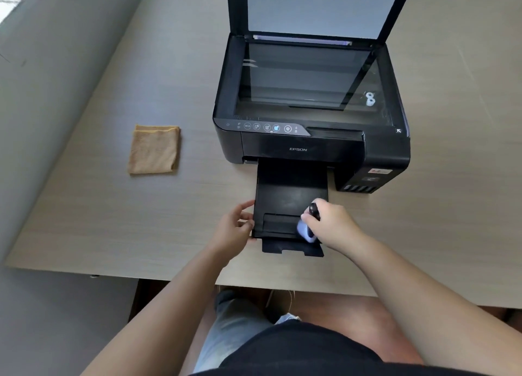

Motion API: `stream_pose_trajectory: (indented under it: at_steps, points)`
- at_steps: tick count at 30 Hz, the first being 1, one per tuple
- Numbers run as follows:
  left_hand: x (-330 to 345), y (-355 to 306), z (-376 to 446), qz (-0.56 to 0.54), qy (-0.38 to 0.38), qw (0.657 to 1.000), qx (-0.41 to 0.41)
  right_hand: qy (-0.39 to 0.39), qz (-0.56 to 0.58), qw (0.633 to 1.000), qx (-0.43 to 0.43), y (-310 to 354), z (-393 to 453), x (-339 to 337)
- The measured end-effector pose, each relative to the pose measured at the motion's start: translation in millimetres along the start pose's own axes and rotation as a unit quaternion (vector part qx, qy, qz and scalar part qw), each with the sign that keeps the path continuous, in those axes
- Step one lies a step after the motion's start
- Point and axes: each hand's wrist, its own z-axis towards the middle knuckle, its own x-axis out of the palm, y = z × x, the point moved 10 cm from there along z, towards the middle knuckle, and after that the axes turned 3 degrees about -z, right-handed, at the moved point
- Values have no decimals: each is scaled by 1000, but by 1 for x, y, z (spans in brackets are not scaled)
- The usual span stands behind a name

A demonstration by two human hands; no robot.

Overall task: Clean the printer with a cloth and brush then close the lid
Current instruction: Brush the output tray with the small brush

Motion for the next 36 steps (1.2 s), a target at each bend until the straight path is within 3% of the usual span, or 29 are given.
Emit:
stream_pose_trajectory:
  at_steps: [2, 5, 10, 13, 20, 27, 33, 36]
  points:
    - [1, -1, 0, -10, -1, 1000, -1, 59, 69, 996, -25, 31, -5, 28]
    - [1, -2, -1, -15, 0, 1000, -3, 116, 69, 990, -41, 61, -11, 57]
    - [-1, 2, 0, 6, -6, 1000, -5, 94, -86, 991, 25, 1, -4, 22]
    - [-2, 3, 0, 8, -11, 1000, -2, 74, -114, 990, 31, -8, -3, 11]
    - [-1, -1, 0, 3, -12, 1000, -2, 144, 60, 986, -52, 78, -9, 65]
    - [-4, 0, -2, 27, -19, 999, -5, 75, -92, 991, 58, -34, -6, 5]
    - [0, -2, 0, 10, -8, 1000, -8, 122, 6, 989, -80, 82, -18, 68]
    - [-3, -2, 1, -1, -7, 1000, -7, 110, -15, 990, -90, 93, -18, 67]
